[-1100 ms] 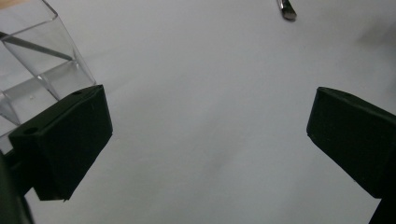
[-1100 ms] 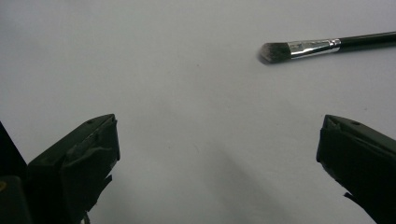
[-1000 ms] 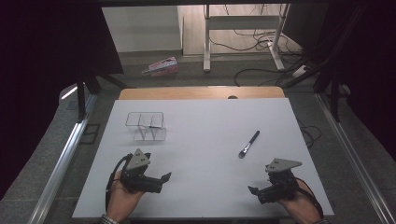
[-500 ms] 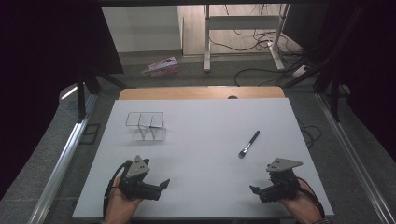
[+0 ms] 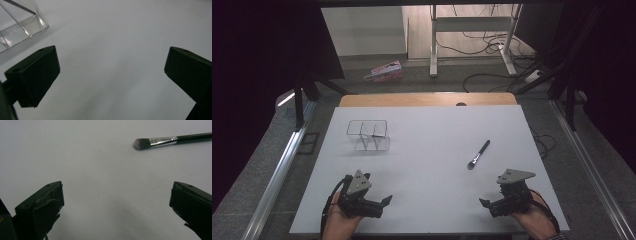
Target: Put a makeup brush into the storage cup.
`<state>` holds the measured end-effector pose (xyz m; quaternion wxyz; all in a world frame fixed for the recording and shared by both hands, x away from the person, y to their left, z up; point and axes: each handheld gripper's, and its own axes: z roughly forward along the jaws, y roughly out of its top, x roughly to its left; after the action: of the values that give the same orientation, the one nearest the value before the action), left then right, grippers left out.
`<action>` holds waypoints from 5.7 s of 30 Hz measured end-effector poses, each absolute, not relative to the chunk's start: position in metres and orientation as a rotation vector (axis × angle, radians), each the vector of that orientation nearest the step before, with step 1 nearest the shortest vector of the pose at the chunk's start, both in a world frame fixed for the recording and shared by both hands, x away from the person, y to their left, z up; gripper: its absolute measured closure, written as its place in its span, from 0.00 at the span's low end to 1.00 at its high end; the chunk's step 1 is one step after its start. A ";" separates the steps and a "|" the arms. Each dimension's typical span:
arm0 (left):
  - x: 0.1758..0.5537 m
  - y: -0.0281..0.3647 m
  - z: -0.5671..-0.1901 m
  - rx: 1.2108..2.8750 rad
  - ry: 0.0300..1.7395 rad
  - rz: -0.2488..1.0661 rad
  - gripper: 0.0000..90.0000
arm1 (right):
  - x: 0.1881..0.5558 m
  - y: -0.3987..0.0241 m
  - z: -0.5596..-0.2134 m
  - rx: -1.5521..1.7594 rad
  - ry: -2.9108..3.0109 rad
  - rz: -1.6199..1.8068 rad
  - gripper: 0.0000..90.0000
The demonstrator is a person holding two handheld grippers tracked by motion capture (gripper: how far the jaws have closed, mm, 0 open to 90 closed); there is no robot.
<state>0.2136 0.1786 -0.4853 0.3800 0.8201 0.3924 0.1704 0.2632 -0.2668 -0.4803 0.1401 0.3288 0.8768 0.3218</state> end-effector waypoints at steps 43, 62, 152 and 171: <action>0.215 0.176 -0.487 2.109 0.991 0.424 0.01 | 0.306 -0.272 -0.464 1.120 2.496 0.790 0.00; 0.215 0.178 -0.486 2.108 0.989 0.425 0.01 | 0.349 -0.261 -0.455 1.260 2.462 0.740 0.01; 0.212 0.174 -0.485 2.140 0.955 0.412 0.03 | 0.427 -0.219 -0.496 1.418 2.519 0.468 0.86; 0.212 0.175 -0.483 2.123 0.965 0.407 0.03 | 0.423 -0.219 -0.478 1.306 2.613 0.539 0.87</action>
<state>0.2121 0.1748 -0.4832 0.3775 0.8304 0.3776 0.1594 0.4230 -0.2194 -0.4776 0.0853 0.4381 0.8764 0.1809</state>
